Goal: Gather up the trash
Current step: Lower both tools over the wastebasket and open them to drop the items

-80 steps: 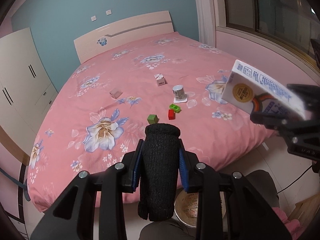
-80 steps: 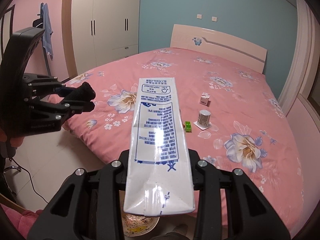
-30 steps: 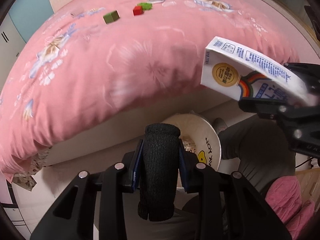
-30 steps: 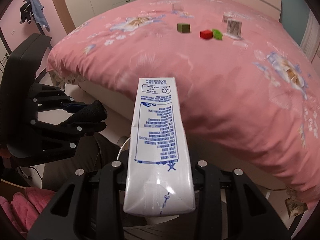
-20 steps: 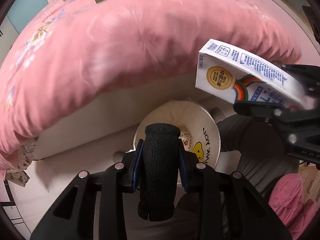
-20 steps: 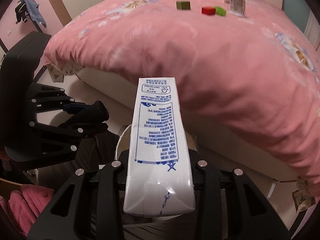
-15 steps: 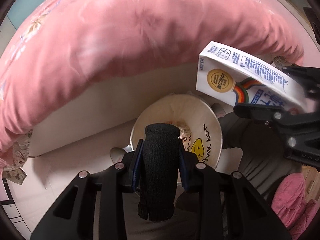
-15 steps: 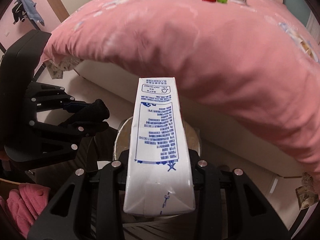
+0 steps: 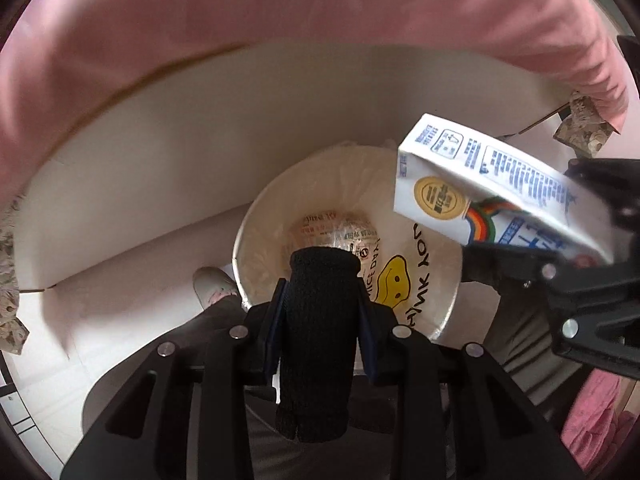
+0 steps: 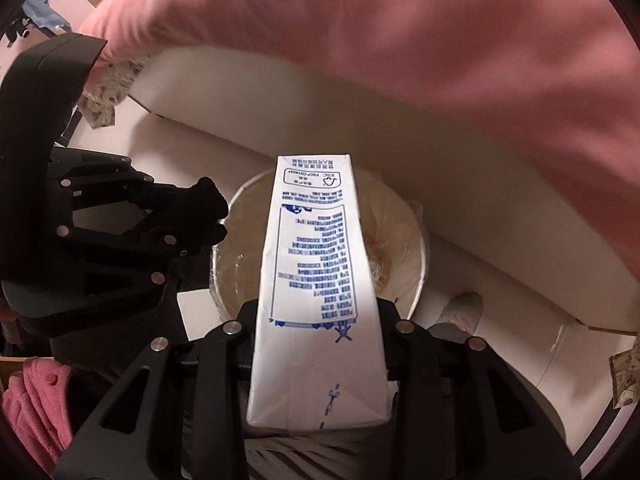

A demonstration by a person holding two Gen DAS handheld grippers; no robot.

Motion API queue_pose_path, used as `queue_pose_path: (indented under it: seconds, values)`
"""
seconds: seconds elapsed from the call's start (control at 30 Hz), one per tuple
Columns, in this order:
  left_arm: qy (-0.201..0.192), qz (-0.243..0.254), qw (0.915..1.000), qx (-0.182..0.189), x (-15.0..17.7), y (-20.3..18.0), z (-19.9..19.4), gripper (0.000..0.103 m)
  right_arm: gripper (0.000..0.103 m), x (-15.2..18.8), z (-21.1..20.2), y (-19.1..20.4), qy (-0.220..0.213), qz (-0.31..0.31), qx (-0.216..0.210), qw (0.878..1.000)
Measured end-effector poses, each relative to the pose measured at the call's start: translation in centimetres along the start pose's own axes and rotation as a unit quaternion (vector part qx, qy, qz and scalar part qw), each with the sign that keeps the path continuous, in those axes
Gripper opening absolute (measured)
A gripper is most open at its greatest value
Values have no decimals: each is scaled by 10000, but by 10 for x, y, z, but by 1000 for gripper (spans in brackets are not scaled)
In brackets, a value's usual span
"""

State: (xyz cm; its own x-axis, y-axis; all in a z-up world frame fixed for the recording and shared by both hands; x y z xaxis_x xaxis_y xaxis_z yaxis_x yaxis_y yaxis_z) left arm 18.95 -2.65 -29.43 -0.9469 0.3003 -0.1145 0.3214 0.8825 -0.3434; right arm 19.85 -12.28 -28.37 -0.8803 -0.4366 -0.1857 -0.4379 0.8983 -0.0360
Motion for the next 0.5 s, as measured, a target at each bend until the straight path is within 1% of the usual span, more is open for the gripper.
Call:
queue_pose_path:
  seconds: [0.2,0.27,0.5]
  values:
    - [217,-225,9994,179,-2,12,23,34,37,-3,30,5,428,-5,-42,9991]
    - [268,-321,9988,254,-4,16,31,34,37,-12,41,7,563,-7,-43,9984]
    - [462,-619,9959,471,-8,26,64,34,37,-13,83,13,1168,7,-31,9932]
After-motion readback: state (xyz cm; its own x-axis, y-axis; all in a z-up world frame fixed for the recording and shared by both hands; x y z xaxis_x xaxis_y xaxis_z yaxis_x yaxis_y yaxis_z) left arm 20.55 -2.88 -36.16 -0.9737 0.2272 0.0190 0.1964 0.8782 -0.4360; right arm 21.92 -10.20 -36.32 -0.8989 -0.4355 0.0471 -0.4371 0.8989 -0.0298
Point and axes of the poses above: each gripper's, at about its wrist camera, not at the fingertips, and z roughly the way its jaws point, y to its left, x to its underside, the point moved 4 cm from there along z, roughly the way its jaws point, and after that the axes turned 14 degrees about x, right-handed, at the moved point
